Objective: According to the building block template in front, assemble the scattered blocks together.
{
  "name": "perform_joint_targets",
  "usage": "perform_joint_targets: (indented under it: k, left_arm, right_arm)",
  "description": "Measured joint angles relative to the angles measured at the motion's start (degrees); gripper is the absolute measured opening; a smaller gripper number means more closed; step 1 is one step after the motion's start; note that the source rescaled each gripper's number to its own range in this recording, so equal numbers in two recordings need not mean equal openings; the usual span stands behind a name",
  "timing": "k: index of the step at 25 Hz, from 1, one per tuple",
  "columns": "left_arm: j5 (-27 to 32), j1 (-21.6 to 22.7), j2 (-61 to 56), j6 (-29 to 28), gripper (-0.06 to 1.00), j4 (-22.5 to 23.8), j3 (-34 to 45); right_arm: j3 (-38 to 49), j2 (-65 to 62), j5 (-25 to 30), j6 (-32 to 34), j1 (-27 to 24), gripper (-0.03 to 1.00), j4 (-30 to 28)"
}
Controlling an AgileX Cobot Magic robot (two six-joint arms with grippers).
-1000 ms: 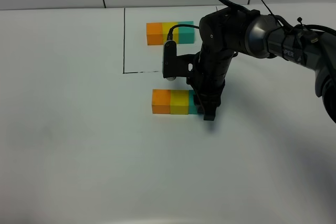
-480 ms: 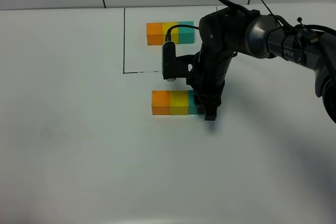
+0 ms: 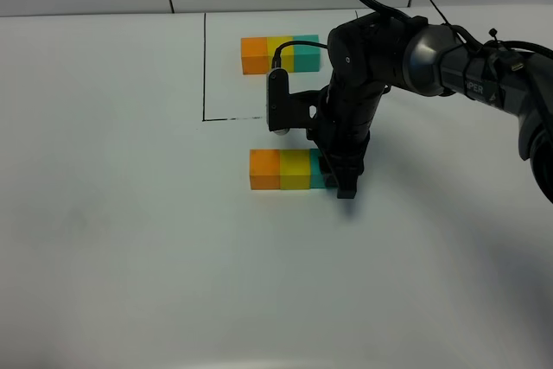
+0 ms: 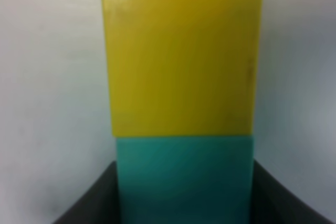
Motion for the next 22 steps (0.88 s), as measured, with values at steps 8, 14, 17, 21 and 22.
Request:
perform_joint_targets:
  k: [8,14,17,21,22]
  left_arm:
    - [0.0,0.0,0.0,0.0,1.00,0.0,0.0]
    - [0.0,0.0,0.0,0.0,1.00,0.0,0.0]
    - [0.0,0.0,0.0,0.0,1.00,0.0,0.0]
    - [0.0,0.0,0.0,0.0,1.00,0.0,0.0]
    - [0.0,0.0,0.0,0.0,1.00,0.0,0.0]
  right_arm:
    - [0.1,0.0,-0.2,1.0,0.4,0.02,-1.2]
    - [0.1,0.0,-0.3,1.2,0.4,0.05,-1.6]
    - [0.5,0.0,0.2,1.2,0.3,0.21,-2.5]
    - [0.5,-2.3,1.1,3.3,-0.4,0.51,-2.5]
    - [0.5,-3.4,1.3,5.0,-0.6,0.57,-2.9]
